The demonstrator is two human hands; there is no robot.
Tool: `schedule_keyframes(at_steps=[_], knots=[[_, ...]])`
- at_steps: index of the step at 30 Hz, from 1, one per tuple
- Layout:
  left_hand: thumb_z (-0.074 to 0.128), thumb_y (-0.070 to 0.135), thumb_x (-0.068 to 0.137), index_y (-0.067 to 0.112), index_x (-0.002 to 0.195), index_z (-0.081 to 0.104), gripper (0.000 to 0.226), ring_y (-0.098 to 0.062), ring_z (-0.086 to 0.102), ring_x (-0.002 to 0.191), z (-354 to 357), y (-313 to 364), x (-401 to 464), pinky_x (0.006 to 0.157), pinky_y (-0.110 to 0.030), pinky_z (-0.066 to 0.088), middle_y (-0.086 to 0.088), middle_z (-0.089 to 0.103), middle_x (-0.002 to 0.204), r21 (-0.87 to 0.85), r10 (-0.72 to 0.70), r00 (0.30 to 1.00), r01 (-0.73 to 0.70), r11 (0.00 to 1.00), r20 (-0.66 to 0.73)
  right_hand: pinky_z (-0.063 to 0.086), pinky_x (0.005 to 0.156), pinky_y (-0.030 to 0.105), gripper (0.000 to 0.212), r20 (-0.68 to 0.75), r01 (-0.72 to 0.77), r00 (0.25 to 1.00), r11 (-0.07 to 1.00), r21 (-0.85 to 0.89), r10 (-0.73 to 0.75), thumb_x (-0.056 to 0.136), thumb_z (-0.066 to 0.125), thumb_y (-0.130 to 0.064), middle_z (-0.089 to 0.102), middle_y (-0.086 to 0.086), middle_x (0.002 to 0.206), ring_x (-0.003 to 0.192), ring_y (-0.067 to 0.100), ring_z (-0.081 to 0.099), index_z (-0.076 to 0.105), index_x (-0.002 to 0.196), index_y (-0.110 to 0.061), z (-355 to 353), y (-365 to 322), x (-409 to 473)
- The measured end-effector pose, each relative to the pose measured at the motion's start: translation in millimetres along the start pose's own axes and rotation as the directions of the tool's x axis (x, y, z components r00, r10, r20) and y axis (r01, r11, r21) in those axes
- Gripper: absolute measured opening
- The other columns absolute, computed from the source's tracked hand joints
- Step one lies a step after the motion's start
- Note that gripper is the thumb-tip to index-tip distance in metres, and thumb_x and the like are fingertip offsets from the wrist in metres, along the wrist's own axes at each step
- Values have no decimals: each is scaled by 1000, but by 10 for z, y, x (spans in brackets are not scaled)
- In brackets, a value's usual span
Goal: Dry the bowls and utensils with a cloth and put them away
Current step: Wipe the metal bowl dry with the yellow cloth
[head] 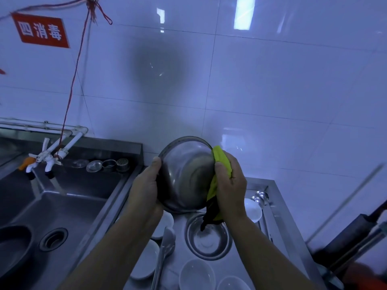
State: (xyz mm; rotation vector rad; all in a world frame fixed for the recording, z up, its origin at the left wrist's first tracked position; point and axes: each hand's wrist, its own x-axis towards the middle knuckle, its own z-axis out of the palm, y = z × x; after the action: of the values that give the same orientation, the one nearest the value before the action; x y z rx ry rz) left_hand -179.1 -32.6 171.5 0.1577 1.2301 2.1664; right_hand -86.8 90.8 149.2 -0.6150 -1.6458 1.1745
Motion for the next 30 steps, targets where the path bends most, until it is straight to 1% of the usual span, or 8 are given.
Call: schedule_keyframes(at_steps=[4, 7, 13, 15, 19, 21, 23, 30], knots=[[43, 43, 95, 6, 117, 62, 48, -28, 63, 109, -28, -40, 59, 103, -48, 41, -14, 69, 112, 1, -36, 999, 36, 999, 20, 38, 105, 36, 41, 66, 260, 965, 949, -177, -253, 87, 49, -37, 52, -21, 124, 119, 7, 45, 56, 126, -26, 28, -124, 26], [42, 44, 95, 4, 120, 60, 50, -29, 61, 112, -16, -30, 101, 104, -47, 41, -16, 66, 117, -41, -58, 998, 57, 997, 0, 31, 105, 38, 46, 270, 571, 821, 720, -396, -503, 91, 45, -36, 52, -1, 138, 128, 21, 42, 57, 131, -15, 84, -156, 34], [30, 43, 99, -1, 128, 50, 56, -32, 57, 111, 0, 86, 202, 83, -40, 47, -25, 57, 125, -166, -152, 987, 157, 973, 47, 41, 96, 47, 35, 481, 819, 567, 520, -243, -669, 90, 53, -16, 56, 2, 136, 129, 26, 47, 64, 123, -10, 119, -36, -245], [33, 42, 99, 0, 127, 52, 54, -31, 57, 113, -24, 93, 231, 84, -39, 48, -23, 59, 125, -147, -137, 990, 140, 979, 29, 41, 98, 45, 33, 422, 797, 599, 557, -234, -681, 89, 52, -11, 58, 3, 133, 126, 25, 50, 66, 119, -7, 29, 61, -174], [39, 37, 99, 2, 119, 58, 45, -27, 61, 107, -56, 27, 200, 83, -37, 49, -16, 65, 116, -43, -95, 995, 94, 995, -18, 39, 102, 40, 36, 249, 585, 810, 756, -293, -530, 90, 49, -15, 58, 0, 128, 118, 21, 48, 64, 121, -6, -71, 112, 108], [38, 37, 99, 2, 121, 57, 45, -28, 61, 109, -45, -18, 181, 87, -39, 49, -17, 65, 118, -32, -113, 994, 113, 993, 14, 35, 105, 33, 39, 259, 529, 845, 800, -284, -467, 90, 46, -21, 56, -6, 127, 118, 18, 45, 64, 122, -8, -21, 4, 227], [38, 35, 100, 1, 123, 56, 45, -30, 60, 111, 3, -28, 143, 92, -42, 48, -19, 64, 120, -40, -146, 987, 148, 988, 63, 31, 107, 27, 41, 343, 560, 817, 778, -286, -463, 90, 45, -27, 57, -7, 128, 119, 18, 45, 64, 122, -12, 95, -150, 289], [31, 35, 101, 5, 129, 54, 47, -26, 61, 105, 25, 101, 72, 90, -37, 45, -14, 63, 117, -88, -230, 944, 256, 963, 236, 34, 98, 42, 37, 540, 796, 598, 519, -312, -592, 87, 49, -23, 62, 1, 129, 123, 25, 48, 68, 115, -10, 331, -282, 100]])
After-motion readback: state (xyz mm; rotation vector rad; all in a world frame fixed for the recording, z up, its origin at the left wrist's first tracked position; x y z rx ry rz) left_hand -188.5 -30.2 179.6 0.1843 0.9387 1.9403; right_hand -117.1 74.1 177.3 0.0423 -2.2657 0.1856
